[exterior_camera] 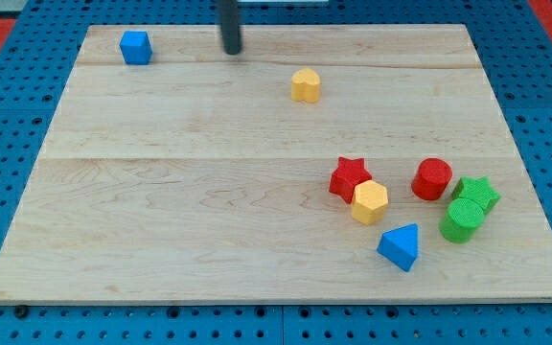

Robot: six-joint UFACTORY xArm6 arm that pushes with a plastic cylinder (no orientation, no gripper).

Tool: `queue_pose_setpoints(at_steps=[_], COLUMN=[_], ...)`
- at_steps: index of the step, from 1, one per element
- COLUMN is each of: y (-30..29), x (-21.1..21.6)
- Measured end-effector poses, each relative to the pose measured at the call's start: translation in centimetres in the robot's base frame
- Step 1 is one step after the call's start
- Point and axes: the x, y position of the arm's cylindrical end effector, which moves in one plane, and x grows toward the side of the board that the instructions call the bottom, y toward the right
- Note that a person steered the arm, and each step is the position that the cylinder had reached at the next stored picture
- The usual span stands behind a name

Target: Push the green circle towards the top of the board

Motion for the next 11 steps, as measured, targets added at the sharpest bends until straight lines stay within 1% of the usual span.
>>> queue_pose_setpoints(at_steps=[1,2,3,4,5,6,7,8,9,10,11], y=[7.0,17.1,26.6,31.0,30.6,25.7,23.9,27.3,23.5,20.0,22.0], x=[3.6,6.1,10.7,17.6,24.5,30.1,30.5,29.7,29.7,28.1,24.1])
